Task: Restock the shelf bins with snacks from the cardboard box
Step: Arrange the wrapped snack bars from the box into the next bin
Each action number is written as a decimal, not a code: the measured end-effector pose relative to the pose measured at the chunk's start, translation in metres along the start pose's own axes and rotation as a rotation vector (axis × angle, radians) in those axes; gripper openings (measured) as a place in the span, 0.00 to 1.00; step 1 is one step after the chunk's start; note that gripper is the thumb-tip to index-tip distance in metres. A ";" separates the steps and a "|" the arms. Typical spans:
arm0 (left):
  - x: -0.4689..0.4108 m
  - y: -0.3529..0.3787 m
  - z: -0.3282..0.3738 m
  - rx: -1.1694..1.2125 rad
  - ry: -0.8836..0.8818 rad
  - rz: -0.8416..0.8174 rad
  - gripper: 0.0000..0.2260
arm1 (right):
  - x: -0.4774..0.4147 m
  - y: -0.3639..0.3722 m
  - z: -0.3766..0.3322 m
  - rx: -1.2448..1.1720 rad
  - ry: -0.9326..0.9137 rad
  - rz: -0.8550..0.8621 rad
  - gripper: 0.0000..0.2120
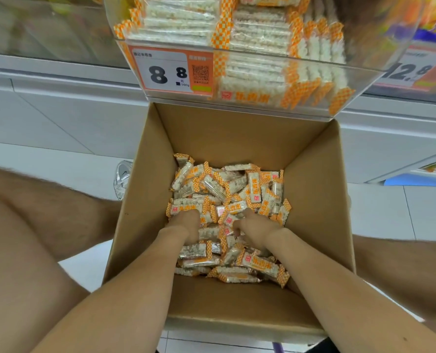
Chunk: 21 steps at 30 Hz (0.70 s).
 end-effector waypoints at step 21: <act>0.096 -0.112 0.020 0.705 0.260 0.450 0.34 | 0.112 -0.106 -0.014 -0.994 -0.114 0.706 0.05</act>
Point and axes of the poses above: each hand's wrist, its own x-axis away from the middle knuckle, its own y-axis out of the palm, z = x × y, the point moved 2 cm from there along -x, towards the middle knuckle, and after that the axes turned 15 degrees about -x, right-handed, at the moved point
